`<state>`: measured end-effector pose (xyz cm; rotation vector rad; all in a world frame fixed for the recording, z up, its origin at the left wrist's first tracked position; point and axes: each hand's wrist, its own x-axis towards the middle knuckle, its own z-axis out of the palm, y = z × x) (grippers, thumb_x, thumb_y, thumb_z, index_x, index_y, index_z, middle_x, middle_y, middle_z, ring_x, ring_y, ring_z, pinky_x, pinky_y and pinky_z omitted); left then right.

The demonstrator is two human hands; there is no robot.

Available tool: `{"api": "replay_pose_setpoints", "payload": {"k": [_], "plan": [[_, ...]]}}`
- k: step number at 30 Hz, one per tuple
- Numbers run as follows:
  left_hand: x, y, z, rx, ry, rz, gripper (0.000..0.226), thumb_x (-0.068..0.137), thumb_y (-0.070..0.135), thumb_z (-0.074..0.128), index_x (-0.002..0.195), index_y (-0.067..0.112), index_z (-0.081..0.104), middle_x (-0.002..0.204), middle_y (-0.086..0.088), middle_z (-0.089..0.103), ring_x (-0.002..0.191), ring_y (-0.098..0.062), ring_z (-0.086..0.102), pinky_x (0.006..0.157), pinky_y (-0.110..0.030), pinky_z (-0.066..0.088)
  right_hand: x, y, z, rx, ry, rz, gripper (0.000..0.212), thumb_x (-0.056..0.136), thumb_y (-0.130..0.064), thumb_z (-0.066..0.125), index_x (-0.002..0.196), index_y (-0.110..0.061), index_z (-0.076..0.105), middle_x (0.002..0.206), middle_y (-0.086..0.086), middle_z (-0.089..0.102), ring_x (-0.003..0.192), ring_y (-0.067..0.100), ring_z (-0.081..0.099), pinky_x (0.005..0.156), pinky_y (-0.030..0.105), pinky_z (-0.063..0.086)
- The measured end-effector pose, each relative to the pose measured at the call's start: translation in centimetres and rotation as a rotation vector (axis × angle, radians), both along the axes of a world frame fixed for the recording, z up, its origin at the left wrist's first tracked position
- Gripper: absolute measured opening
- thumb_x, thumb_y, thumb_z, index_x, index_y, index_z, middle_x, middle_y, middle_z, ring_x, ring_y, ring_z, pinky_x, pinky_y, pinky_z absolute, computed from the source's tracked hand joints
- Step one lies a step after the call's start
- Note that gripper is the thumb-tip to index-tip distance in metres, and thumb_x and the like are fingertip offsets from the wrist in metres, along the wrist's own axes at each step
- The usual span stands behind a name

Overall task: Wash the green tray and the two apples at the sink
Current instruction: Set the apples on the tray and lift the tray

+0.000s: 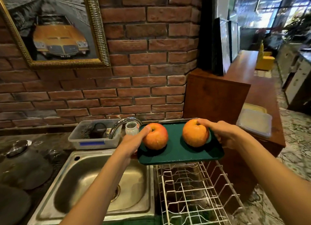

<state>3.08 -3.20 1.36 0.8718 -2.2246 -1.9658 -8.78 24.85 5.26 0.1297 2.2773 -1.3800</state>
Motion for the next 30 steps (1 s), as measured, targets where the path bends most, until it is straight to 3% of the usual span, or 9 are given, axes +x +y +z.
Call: {"api": "replay_pose_setpoints", "payload": {"k": [3, 5, 7, 13, 17, 22, 30], "plan": [[-0.7, 1.3, -0.5, -0.012, -0.035, 0.000, 0.091, 0.077, 0.068, 0.066, 0.136, -0.001, 0.054, 0.140, -0.029, 0.054, 0.126, -0.043, 0.054, 0.094, -0.044, 0.050, -0.3, 1.1, -0.6, 0.003, -0.018, 0.007, 0.102, 0.054, -0.077, 0.073, 0.124, -0.006, 0.050, 0.122, 0.020, 0.055, 0.115, 0.039, 0.054, 0.103, 0.058, 0.046], [-1.0, 1.9, -0.6, -0.016, -0.057, 0.001, 0.092, 0.076, 0.069, 0.066, 0.136, 0.000, 0.054, 0.134, -0.029, 0.057, 0.117, -0.041, 0.058, 0.071, -0.035, 0.049, -0.6, 1.6, -1.0, -0.002, -0.032, -0.002, 0.103, 0.062, -0.074, 0.072, 0.134, -0.005, 0.046, 0.131, 0.022, 0.053, 0.118, 0.041, 0.054, 0.103, 0.057, 0.046], [-1.2, 2.3, -0.9, -0.008, -0.073, -0.009, 0.092, 0.073, 0.072, 0.066, 0.135, 0.005, 0.054, 0.127, -0.018, 0.059, 0.105, -0.030, 0.057, 0.060, -0.030, 0.042, -0.8, 2.0, -1.4, -0.007, -0.042, -0.011, 0.105, 0.067, -0.071, 0.070, 0.142, -0.005, 0.040, 0.139, 0.024, 0.049, 0.121, 0.044, 0.053, 0.103, 0.058, 0.046], [-1.4, 3.0, -1.8, 0.000, -0.078, -0.027, 0.096, 0.071, 0.074, 0.066, 0.137, 0.006, 0.051, 0.132, -0.015, 0.056, 0.110, -0.029, 0.054, 0.063, -0.030, 0.041, -1.1, 2.6, -2.4, -0.014, -0.061, -0.011, 0.105, 0.065, -0.071, 0.069, 0.141, -0.003, 0.043, 0.140, 0.025, 0.049, 0.123, 0.044, 0.052, 0.105, 0.059, 0.044], [-1.6, 3.1, -2.2, -0.026, -0.096, -0.056, 0.099, 0.070, 0.077, 0.061, 0.140, 0.007, 0.050, 0.137, -0.016, 0.054, 0.114, -0.029, 0.051, 0.082, -0.038, 0.039, -1.2, 2.8, -2.5, -0.022, -0.049, -0.021, 0.101, 0.073, -0.070, 0.066, 0.143, -0.003, 0.041, 0.144, 0.024, 0.046, 0.127, 0.044, 0.049, 0.107, 0.059, 0.042], [-1.7, 2.8, -2.4, -0.021, -0.107, -0.077, 0.102, 0.071, 0.077, 0.060, 0.143, 0.007, 0.044, 0.138, -0.018, 0.052, 0.110, -0.028, 0.048, 0.085, -0.040, 0.037, -0.9, 2.9, -2.9, -0.028, -0.033, -0.031, 0.103, 0.072, -0.074, 0.063, 0.142, -0.002, 0.044, 0.143, 0.024, 0.047, 0.127, 0.042, 0.049, 0.107, 0.057, 0.042], [-1.5, 2.9, -2.5, -0.045, -0.093, -0.077, 0.105, 0.073, 0.080, 0.057, 0.146, 0.007, 0.039, 0.146, -0.018, 0.046, 0.111, -0.026, 0.044, 0.087, -0.042, 0.038, -0.4, 2.8, -2.9, -0.010, -0.008, -0.052, 0.118, 0.055, -0.084, 0.054, 0.141, -0.003, 0.045, 0.138, 0.022, 0.050, 0.119, 0.039, 0.053, 0.088, 0.046, 0.047]]}}
